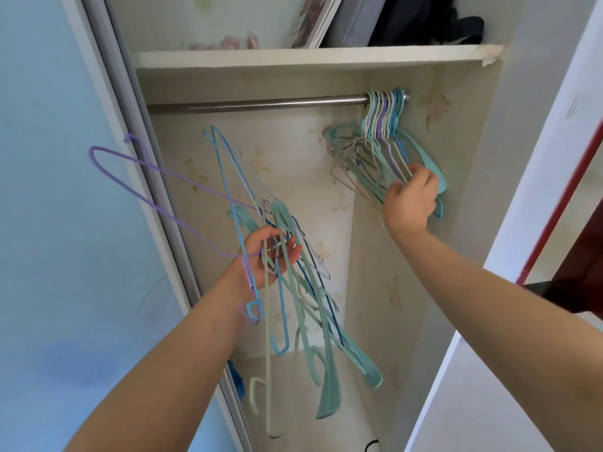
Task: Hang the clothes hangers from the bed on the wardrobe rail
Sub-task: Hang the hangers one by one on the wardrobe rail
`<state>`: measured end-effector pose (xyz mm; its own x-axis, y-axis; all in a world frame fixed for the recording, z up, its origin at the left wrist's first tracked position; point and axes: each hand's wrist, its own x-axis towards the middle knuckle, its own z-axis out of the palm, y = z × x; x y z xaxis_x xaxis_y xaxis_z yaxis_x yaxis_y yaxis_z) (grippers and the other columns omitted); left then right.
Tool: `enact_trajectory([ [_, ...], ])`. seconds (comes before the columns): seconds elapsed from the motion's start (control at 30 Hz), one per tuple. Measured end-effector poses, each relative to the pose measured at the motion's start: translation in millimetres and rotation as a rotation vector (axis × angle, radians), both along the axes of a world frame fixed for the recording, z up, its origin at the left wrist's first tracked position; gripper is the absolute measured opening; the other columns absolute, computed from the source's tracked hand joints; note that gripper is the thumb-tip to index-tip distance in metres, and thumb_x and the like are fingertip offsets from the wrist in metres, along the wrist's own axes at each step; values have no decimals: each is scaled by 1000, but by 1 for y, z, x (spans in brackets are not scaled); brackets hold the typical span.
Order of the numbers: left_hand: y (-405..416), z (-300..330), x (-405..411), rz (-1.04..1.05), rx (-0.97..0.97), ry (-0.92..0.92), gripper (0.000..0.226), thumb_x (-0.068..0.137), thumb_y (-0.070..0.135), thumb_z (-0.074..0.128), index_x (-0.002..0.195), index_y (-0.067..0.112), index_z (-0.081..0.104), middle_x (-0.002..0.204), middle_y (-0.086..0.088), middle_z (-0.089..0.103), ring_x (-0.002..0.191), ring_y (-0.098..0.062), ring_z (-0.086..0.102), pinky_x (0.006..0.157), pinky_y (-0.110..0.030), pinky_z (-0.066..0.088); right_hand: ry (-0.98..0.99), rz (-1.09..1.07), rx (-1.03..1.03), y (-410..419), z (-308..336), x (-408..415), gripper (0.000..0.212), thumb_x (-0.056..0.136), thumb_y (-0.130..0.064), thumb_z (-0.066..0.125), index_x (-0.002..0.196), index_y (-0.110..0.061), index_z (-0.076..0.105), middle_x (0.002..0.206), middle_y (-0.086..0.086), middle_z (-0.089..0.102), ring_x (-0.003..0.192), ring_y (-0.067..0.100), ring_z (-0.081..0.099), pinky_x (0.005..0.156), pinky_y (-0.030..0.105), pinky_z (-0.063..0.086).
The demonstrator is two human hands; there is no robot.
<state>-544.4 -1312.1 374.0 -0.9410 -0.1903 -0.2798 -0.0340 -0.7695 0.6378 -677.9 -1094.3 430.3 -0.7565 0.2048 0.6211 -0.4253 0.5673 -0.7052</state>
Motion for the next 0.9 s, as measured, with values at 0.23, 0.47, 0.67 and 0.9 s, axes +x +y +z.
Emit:
enact_trajectory([
  [0.23,4,-9,-8,17,11,19,13,84,13,58,87,0,60,68,-12,64,78,-23,65,81,-38,58,-810,787,573,0,-57,81,64,93,-64,29,113,-8,53,86,8,68,67,23,67,66,33,54],
  [0.47,10,-15,-13,109,-16,20,18,87,15,49,80,2,58,63,-9,64,57,-23,65,54,-26,56,-1429,1074,314,7,-87,109,76,72,-71,58,125,-19,43,101,11,56,71,27,64,68,40,59],
  [0.67,10,-19,-8,230,78,-51,22,92,11,48,72,3,56,55,-10,64,48,-20,66,75,-32,56,-1030,851,-45,19,-101,94,37,86,-45,66,90,-11,51,59,-2,34,41,9,30,38,20,27],
  [0.9,1,-41,-9,200,-90,-269,19,87,16,56,69,11,50,67,-3,61,60,-15,56,50,-20,50,-974,686,-476,33,-101,68,10,96,-4,42,91,-8,50,64,4,37,34,9,29,34,14,20],
])
